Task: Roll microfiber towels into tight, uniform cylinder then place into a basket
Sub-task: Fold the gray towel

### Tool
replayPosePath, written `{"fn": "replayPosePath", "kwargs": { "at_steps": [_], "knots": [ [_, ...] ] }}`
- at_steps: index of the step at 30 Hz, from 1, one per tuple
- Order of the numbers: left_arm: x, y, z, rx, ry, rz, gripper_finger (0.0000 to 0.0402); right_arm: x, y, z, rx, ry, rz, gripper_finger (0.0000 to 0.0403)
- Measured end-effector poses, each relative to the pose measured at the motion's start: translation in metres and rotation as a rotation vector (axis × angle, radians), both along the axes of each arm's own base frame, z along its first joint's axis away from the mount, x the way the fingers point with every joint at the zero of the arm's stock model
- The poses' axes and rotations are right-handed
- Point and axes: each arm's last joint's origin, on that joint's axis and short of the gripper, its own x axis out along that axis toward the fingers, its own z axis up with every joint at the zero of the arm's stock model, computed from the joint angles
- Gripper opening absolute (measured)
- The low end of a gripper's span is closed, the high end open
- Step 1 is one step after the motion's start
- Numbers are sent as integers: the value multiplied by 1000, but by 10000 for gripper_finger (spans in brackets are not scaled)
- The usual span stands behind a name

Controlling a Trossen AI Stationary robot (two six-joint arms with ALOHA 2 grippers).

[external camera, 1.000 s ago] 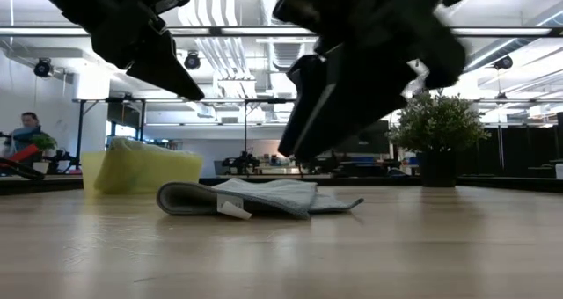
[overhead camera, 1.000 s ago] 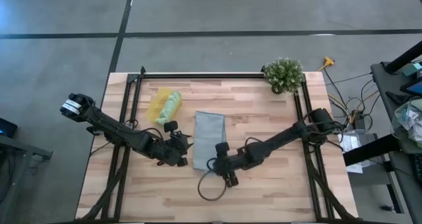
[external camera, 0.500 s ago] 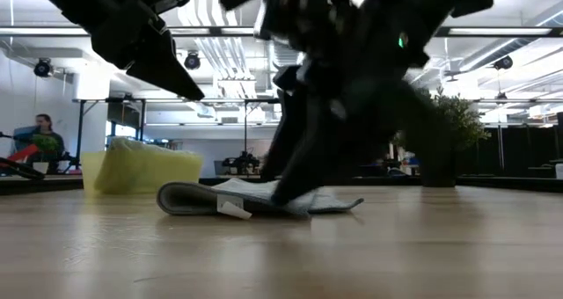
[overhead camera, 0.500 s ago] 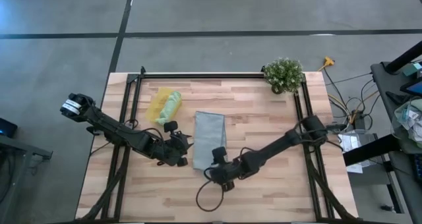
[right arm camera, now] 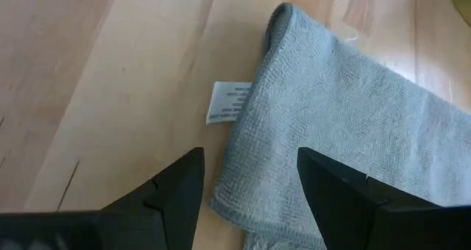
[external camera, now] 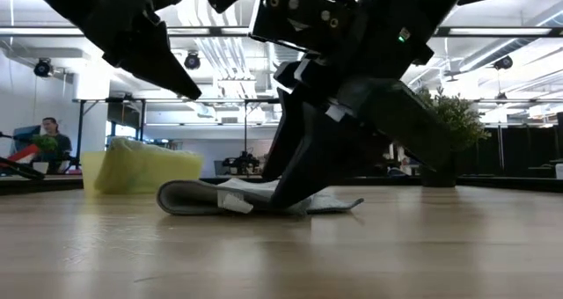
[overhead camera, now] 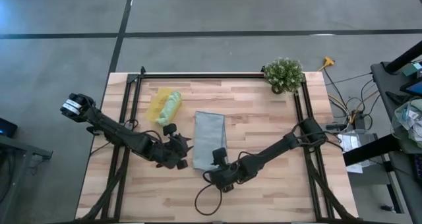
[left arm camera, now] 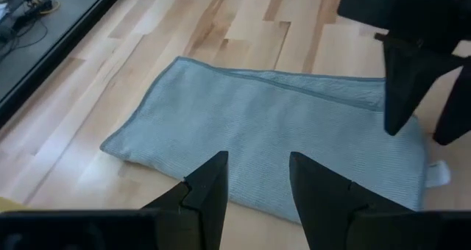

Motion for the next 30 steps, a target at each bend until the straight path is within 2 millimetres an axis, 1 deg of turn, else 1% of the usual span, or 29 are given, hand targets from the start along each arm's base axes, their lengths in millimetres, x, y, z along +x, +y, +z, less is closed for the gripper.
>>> {"fn": "replayPosePath", "kwargs": {
  "at_steps": [5, 10, 12, 16, 23, 30],
  "knots": [
    [0, -5, 1, -11, -20, -16, 130, 3, 1, 0, 25, -35, -13, 215],
    [-1, -8, 2, -28, -30, -15, 130, 8, 3, -9, 24, -53, -9, 215],
    [-2, -8, 1, -30, -30, -15, 130, 9, 3, -13, -3, -52, -14, 214],
    [-2, -8, 2, -31, -33, -15, 130, 10, 3, -15, -57, -64, -28, 214],
    [-3, -10, 1, -31, -31, -22, 130, 5, 5, -11, -195, -87, -56, 214],
    [-3, -10, 1, -30, -29, -24, 130, 2, 7, -10, -227, -64, -51, 211]
  ]
}}
